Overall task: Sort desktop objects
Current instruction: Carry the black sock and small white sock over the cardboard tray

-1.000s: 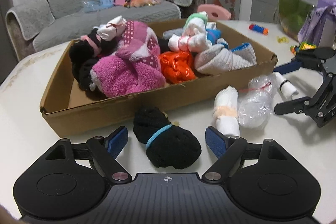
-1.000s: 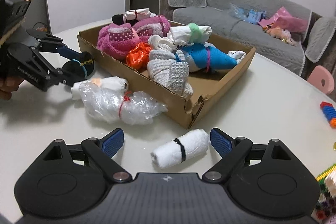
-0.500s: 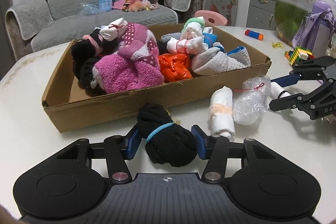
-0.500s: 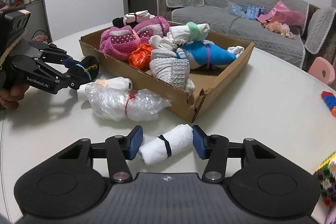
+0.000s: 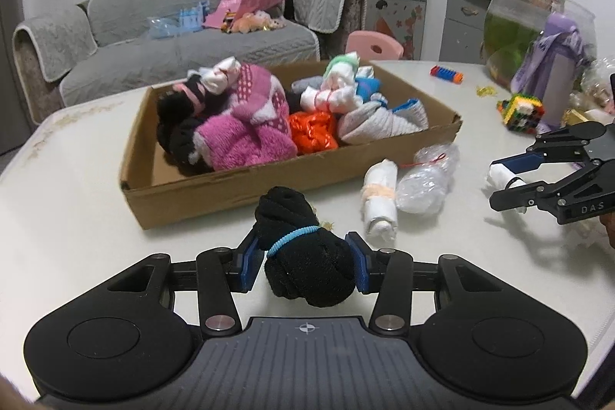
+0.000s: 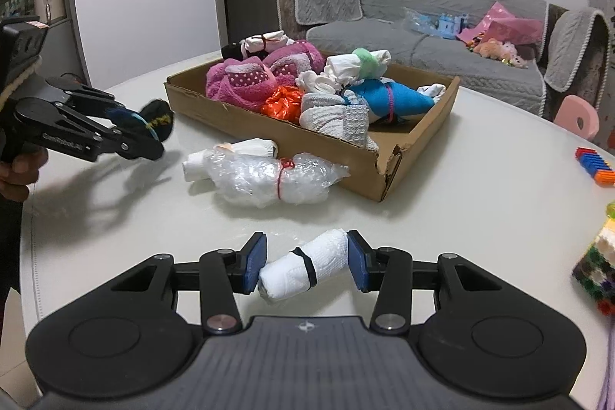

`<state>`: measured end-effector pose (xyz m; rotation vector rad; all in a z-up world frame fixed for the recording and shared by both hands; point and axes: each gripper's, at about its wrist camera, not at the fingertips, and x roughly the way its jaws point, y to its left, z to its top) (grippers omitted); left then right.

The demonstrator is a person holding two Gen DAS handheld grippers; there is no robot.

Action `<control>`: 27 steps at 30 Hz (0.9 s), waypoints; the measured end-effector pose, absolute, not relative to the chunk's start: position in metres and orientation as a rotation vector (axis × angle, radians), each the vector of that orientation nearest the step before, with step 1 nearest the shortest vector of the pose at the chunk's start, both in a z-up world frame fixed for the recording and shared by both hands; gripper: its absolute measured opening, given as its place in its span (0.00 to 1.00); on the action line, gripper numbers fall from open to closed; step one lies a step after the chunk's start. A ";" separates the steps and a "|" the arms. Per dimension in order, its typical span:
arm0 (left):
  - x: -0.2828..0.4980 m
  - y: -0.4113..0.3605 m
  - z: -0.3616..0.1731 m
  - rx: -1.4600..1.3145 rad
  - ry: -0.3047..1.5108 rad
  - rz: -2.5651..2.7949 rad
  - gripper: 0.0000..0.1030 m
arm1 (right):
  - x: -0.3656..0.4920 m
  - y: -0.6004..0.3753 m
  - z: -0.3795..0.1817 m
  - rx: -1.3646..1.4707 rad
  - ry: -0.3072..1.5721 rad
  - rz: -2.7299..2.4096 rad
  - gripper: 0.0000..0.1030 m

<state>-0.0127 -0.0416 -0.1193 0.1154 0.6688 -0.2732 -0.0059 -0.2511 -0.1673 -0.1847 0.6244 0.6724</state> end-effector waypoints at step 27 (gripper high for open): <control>0.051 0.027 0.007 0.101 0.535 -0.114 0.52 | 0.055 -0.219 -0.029 -0.059 0.372 0.662 0.40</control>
